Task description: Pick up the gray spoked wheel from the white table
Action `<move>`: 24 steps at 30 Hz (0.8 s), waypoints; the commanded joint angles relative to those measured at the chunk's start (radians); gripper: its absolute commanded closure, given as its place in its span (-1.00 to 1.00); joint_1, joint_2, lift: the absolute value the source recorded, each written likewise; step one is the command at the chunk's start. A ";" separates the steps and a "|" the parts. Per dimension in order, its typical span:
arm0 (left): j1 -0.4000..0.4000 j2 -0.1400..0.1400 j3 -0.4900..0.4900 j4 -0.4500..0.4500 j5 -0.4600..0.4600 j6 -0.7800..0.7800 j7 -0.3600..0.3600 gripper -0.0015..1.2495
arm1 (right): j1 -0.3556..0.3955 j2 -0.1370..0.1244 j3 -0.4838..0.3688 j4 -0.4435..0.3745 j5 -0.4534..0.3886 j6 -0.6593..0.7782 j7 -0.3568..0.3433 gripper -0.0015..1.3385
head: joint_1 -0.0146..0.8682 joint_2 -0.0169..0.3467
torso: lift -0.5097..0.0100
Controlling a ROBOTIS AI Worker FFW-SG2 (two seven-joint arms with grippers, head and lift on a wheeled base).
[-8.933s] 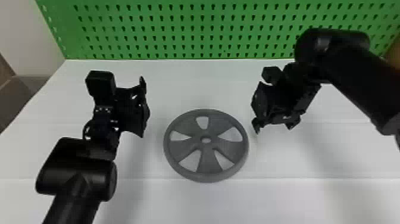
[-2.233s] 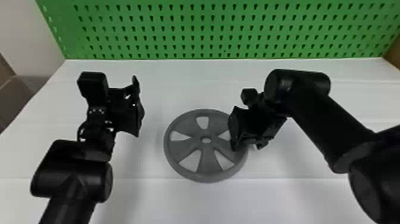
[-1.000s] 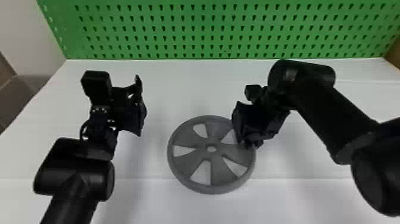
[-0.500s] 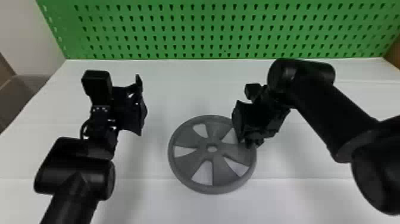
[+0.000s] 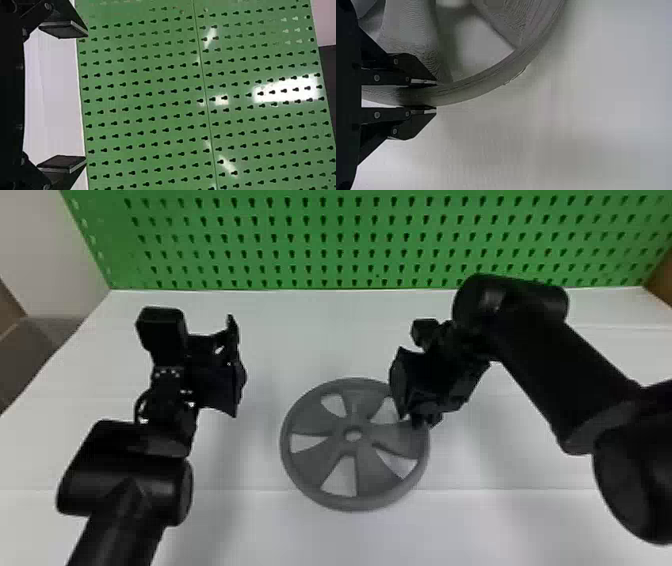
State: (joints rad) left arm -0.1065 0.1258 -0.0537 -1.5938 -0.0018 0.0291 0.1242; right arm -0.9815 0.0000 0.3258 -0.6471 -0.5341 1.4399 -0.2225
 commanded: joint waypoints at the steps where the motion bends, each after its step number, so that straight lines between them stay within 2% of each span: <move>1: 0.005 0.000 0.005 0.000 0.000 -0.003 0.000 -0.74 | 0.004 0.001 -0.050 -0.091 0.032 0.045 0.000 0.66 | 0.78 -0.54 | 0.65; 9: 0.015 0.000 0.011 -0.002 0.003 -0.008 0.000 -0.74 | 0.052 0.001 -0.177 -0.307 0.065 0.108 0.000 0.66 | 0.78 -0.54 | 0.65; 18: 0.019 0.002 0.014 -0.003 0.006 -0.011 0.000 -0.74 | 0.113 0.001 -0.240 -0.565 0.068 0.128 0.000 0.69 | 0.78 -0.54 | 0.65; 23: 0.021 0.002 0.015 -0.003 0.009 -0.014 0.000 -0.74 | 0.165 0.001 -0.241 -0.720 0.086 0.065 0.000 0.69 | 0.78 -0.54 | 0.65; 24: 0.022 0.002 0.015 -0.005 0.011 -0.015 0.000 -0.74 | 0.181 -0.008 -0.229 -0.753 0.085 0.031 0.002 0.69 | 0.78 -0.54 | 0.65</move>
State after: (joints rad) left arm -0.0863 0.1273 -0.0395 -1.5967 0.0060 0.0169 0.1242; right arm -0.8470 0.0000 0.0846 -1.2785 -0.4553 1.5455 -0.2224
